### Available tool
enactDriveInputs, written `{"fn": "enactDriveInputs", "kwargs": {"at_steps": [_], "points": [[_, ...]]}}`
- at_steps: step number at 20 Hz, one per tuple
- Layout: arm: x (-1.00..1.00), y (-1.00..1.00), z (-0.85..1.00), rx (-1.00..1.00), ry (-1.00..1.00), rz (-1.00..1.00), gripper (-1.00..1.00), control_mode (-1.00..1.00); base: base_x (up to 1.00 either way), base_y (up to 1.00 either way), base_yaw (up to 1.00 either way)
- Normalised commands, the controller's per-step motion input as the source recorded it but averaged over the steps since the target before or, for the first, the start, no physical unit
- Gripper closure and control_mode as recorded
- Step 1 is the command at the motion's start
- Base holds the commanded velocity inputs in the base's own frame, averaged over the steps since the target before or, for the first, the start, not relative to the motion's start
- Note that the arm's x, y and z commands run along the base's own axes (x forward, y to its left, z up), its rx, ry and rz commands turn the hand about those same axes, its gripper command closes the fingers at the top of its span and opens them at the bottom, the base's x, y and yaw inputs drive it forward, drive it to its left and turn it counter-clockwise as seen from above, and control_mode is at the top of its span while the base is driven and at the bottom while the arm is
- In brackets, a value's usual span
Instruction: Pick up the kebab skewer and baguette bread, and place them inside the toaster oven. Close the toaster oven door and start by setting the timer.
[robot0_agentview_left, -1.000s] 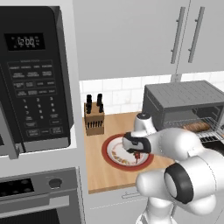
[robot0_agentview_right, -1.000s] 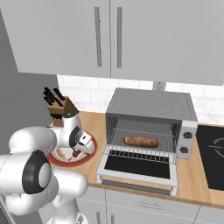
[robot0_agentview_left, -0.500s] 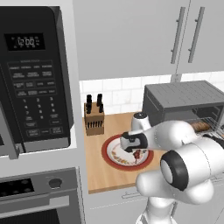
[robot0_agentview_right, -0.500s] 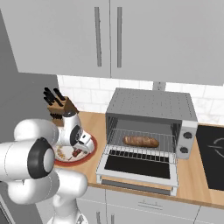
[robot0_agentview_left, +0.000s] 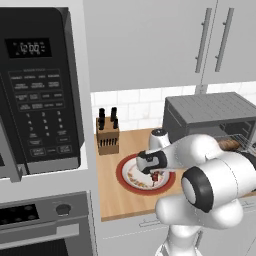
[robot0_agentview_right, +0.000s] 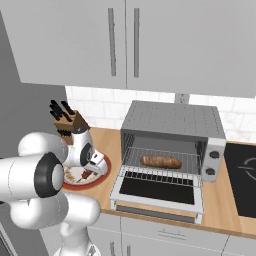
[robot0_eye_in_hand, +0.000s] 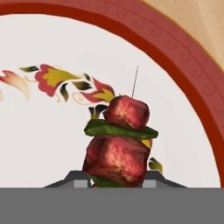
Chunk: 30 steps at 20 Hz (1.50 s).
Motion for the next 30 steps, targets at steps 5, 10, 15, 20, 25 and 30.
{"fn": "enactDriveInputs", "kwargs": {"at_steps": [5, 10, 15, 20, 25, 30], "points": [[-0.01, 0.0, 0.03, 0.0, -0.04, 0.0, 1.0, -1.0, 0.0, 0.0, 0.0], [-0.13, -0.01, 0.52, 0.0, -0.05, 0.0, 1.0, -1.0, 0.0, 0.0, 0.0], [-0.39, -0.06, 0.85, 0.0, -0.07, 0.0, 1.0, -1.0, 0.0, 0.0, 0.0], [-0.49, -0.13, 0.93, 0.0, -0.08, -0.02, 1.0, -1.0, 0.0, 0.0, 0.0], [-0.2, -0.23, 0.81, 0.02, -0.06, -0.08, 1.0, -1.0, 0.0, 0.0, 0.0], [-0.05, -0.35, 0.7, 0.03, -0.04, -0.17, 1.0, -1.0, 0.0, 0.0, 0.0]]}}
